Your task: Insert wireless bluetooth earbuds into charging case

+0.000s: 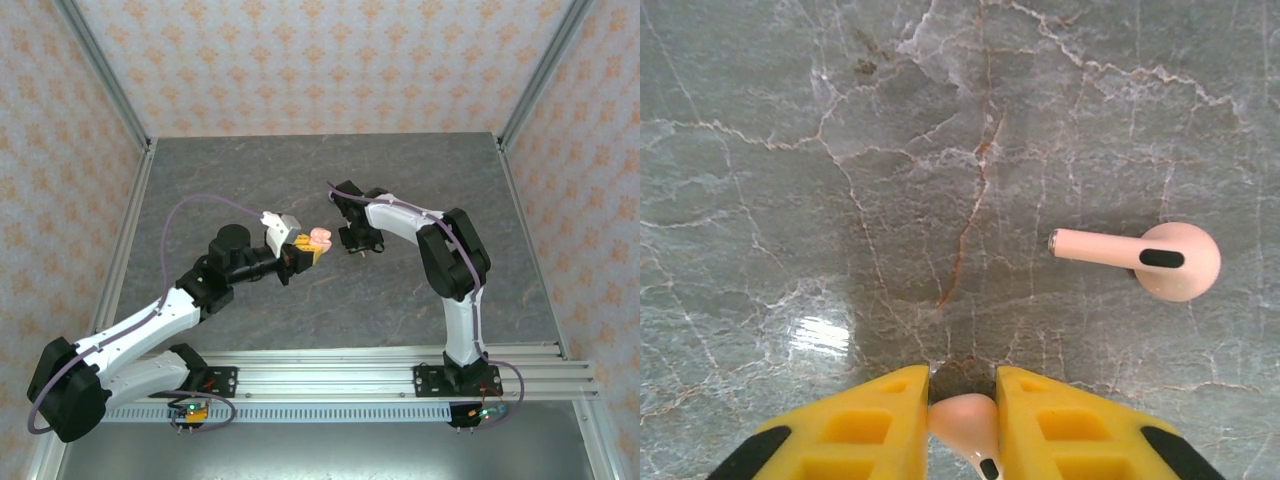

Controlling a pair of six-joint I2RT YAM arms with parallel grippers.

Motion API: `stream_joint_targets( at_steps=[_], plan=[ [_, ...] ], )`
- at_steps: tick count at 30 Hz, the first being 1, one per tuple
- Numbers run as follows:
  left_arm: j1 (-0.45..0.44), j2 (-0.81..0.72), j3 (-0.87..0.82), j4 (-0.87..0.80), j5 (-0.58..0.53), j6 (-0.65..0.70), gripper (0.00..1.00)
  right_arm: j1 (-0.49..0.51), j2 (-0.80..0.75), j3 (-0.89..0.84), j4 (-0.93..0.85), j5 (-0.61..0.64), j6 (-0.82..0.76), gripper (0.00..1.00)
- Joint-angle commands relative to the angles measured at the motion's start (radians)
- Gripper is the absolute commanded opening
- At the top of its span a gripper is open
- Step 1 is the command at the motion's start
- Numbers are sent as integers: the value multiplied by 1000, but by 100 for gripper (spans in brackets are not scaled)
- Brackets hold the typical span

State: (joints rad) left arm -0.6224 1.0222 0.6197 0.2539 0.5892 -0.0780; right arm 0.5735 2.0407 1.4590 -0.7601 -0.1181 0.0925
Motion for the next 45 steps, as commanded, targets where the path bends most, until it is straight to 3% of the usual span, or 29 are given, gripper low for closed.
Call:
stream_joint_targets(
  at_steps=[1, 10, 22, 35, 45],
  plan=[
    [-8, 3, 18, 2, -17, -1, 15, -1, 26, -7, -64, 70, 7, 21],
    [-8, 3, 14, -3, -29, -3, 15, -3, 17, -23, -24, 43, 26, 19],
    [-8, 54, 20, -44, -138, -15, 15, -59, -49, -84, 63, -102, 79, 20],
    [-9, 149, 7, -12, -251, -58, 15, -128, -187, -195, 215, -344, 128, 20],
    [-8, 213, -47, 117, -302, -108, 15, -133, -320, -255, 325, -513, 174, 20]
  ],
)
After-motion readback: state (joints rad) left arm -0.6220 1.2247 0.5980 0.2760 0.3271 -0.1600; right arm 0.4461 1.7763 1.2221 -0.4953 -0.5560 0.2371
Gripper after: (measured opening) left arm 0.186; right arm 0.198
